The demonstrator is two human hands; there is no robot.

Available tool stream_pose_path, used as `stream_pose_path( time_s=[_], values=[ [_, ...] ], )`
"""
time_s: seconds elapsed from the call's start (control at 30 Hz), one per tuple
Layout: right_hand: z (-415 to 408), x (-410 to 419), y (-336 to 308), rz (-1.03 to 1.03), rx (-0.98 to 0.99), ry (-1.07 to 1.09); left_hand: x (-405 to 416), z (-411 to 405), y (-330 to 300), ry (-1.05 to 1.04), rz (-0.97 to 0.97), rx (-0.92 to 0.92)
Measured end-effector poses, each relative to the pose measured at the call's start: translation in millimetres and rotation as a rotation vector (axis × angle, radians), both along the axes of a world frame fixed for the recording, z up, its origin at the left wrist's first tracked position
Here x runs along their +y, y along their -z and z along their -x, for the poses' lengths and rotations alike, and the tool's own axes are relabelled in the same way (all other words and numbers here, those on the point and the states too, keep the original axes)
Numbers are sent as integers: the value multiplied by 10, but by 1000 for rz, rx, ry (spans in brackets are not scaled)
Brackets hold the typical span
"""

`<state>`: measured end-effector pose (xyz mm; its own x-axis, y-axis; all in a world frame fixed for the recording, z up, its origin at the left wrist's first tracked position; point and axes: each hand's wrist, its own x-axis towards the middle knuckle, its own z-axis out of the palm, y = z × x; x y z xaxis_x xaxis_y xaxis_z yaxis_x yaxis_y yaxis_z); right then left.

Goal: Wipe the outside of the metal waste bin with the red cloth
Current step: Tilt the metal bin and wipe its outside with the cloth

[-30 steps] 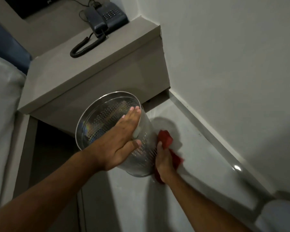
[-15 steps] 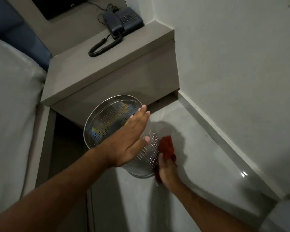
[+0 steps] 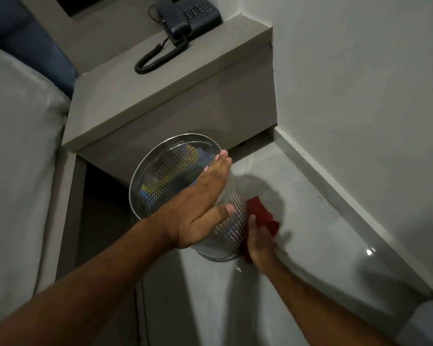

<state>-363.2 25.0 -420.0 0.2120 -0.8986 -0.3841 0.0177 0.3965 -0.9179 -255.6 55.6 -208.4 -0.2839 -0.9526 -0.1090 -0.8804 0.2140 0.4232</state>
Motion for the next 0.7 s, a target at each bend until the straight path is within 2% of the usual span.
stream_pose_path(
  time_s=[0.07,0.13,0.2,0.27,0.3,0.33,0.4,0.47,0.53,0.63,0.7],
  values=[
    [-16,-242,-133,-71,10,-33,-44,-43,19,-4,14,-34],
    [-59,-439,-550,-40,-117,-84,-134,-9,41,-64,39,-62],
    [-76,-543,-997,10,-259,-90,-297,138,38,-230,58,22],
    [-60,-583,-1224,91,-396,-50,-448,252,-22,-416,99,192],
    [-19,-599,-1316,140,-433,-43,-473,213,-36,-443,121,231],
    [14,-585,-1368,170,-468,-69,-453,119,-40,-406,129,176],
    [-6,-474,-1297,197,-405,-61,-285,-119,9,-213,102,-92],
    [-96,-262,-1036,246,-255,-31,-136,-290,59,-83,76,-243],
    [-158,-42,-689,267,-181,-19,-127,-323,75,-31,78,-225],
    [-109,-103,-329,-4,-10,64,-164,-288,18,16,18,-175],
    [-118,-400,-401,-80,22,-7,-161,-292,-8,26,-12,-166]
  ],
)
